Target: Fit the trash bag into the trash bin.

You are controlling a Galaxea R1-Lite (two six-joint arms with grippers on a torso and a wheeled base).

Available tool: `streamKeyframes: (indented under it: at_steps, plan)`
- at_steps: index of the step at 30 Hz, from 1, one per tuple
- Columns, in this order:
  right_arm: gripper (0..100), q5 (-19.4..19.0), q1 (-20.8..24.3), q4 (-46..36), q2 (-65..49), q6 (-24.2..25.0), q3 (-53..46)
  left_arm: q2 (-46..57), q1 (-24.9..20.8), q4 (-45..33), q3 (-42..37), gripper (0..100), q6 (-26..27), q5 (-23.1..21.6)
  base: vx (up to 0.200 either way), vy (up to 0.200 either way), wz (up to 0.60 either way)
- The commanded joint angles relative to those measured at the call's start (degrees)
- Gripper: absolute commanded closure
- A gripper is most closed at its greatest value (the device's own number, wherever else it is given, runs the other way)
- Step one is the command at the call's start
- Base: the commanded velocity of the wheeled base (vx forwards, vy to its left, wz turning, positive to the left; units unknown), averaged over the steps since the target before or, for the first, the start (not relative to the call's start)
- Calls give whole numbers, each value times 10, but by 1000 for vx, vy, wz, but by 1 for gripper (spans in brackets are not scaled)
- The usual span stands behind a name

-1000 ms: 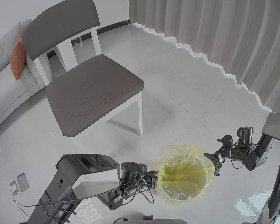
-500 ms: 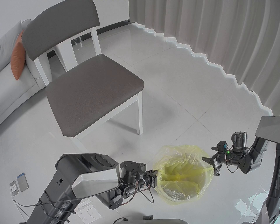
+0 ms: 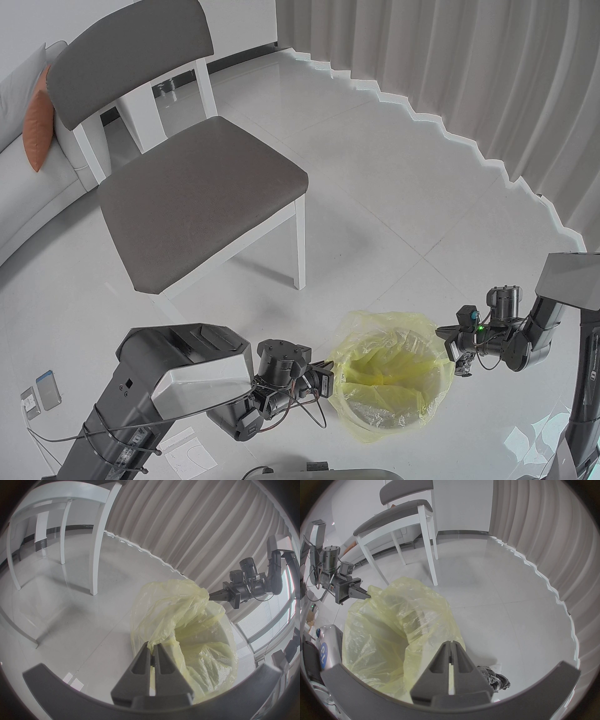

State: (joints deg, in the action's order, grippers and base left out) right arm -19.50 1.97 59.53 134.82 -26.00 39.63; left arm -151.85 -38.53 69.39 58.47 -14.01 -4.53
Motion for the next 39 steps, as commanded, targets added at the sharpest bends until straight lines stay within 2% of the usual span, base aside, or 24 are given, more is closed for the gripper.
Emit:
streamKeyframes:
  at_steps: [1,7,27,33,39]
  plan:
    - [100,0,5,-9,48,0,35,1,7,-14,14,100,1,-1,0,0,0]
    - [100,0,5,-30,70,0,62,2,7,-41,29,100,1,-5,0,0,0]
    - [100,0,-2,-58,92,-2,84,8,14,-46,17,100,21,-7,0,0,0]
    - [100,0,-1,-69,91,-3,93,19,13,-128,38,100,50,-26,0,0,0]
    - [100,0,-1,-69,90,-4,91,19,4,-168,70,100,64,-30,0,0,0]
